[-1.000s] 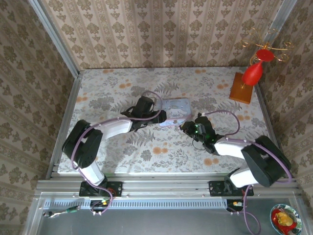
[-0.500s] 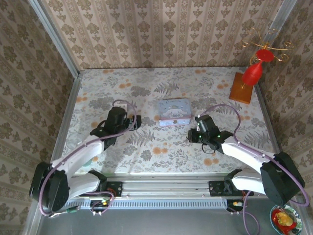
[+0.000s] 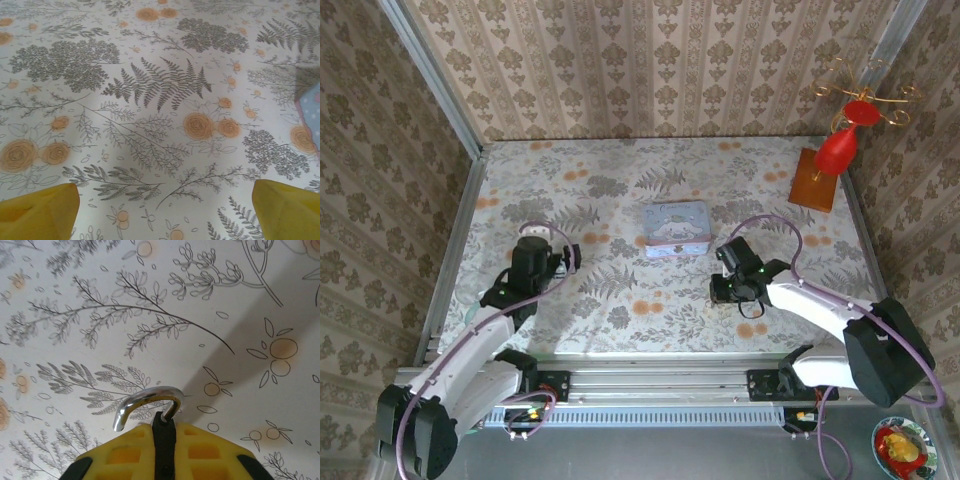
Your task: Unlock the padlock with the key
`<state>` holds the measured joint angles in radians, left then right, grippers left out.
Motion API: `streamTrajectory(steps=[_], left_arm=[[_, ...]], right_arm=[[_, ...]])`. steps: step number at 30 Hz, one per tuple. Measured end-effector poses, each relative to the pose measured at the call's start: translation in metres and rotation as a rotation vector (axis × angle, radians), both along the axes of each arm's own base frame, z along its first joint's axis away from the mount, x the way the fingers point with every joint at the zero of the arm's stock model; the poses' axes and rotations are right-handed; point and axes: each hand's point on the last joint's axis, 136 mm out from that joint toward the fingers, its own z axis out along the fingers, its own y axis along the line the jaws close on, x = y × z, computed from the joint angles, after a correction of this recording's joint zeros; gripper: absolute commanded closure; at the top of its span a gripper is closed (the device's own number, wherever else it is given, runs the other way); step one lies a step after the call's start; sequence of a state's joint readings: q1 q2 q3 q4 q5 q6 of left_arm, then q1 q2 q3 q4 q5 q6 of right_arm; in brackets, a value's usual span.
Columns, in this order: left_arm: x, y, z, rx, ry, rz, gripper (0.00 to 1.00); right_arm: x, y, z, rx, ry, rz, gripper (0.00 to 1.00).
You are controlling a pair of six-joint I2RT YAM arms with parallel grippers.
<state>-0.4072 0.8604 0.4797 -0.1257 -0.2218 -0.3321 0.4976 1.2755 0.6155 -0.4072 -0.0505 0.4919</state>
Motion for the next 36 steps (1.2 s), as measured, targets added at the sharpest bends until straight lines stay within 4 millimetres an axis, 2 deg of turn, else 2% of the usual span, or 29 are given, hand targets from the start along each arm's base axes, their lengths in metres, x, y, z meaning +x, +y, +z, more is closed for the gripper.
streamTrajectory(steps=[4, 7, 10, 12, 15, 19, 22, 24, 28, 31, 34, 36], left_arm=[[0.001, 0.01, -0.005, 0.04, -0.009, 0.041, 0.0], [0.003, 0.018, -0.004, 0.074, -0.029, 0.071, 0.0], [0.009, 0.025, 0.005, 0.122, -0.084, 0.094, 0.0], [0.013, 0.03, 0.011, 0.163, -0.12, 0.111, 0.0], [0.024, 0.043, 0.017, 0.23, -0.157, 0.147, 0.0], [0.043, 0.063, 0.007, 0.319, -0.115, 0.189, 0.0], [0.058, 0.071, -0.003, 0.352, -0.097, 0.189, 0.0], [0.067, 0.069, -0.009, 0.368, -0.106, 0.157, 0.0], [0.076, 0.063, -0.03, 0.387, -0.125, 0.084, 0.0], [0.081, 0.067, -0.047, 0.389, -0.107, 0.058, 0.0], [0.088, 0.07, -0.048, 0.372, -0.138, 0.042, 0.0], [0.093, 0.071, -0.043, 0.336, -0.182, 0.031, 0.0]], right_arm=[[0.001, -0.003, 0.002, -0.022, -0.001, -0.004, 0.61], [0.004, -0.005, 0.005, -0.036, -0.008, -0.006, 0.52], [0.01, -0.01, 0.015, -0.066, -0.038, -0.012, 0.5], [0.018, -0.015, 0.029, -0.088, -0.092, -0.022, 0.48], [0.035, -0.029, 0.061, -0.105, -0.224, -0.053, 0.47], [0.059, -0.054, 0.11, -0.165, -0.469, -0.097, 0.28], [0.074, -0.074, 0.131, -0.244, -0.626, -0.136, 0.24], [0.082, -0.088, 0.129, -0.309, -0.671, -0.154, 0.22], [0.093, -0.108, 0.104, -0.411, -0.677, -0.171, 0.21], [0.1, -0.118, 0.083, -0.445, -0.673, -0.175, 0.2], [0.104, -0.127, 0.061, -0.459, -0.664, -0.183, 0.19], [0.106, -0.13, 0.053, -0.454, -0.668, -0.177, 0.18]])
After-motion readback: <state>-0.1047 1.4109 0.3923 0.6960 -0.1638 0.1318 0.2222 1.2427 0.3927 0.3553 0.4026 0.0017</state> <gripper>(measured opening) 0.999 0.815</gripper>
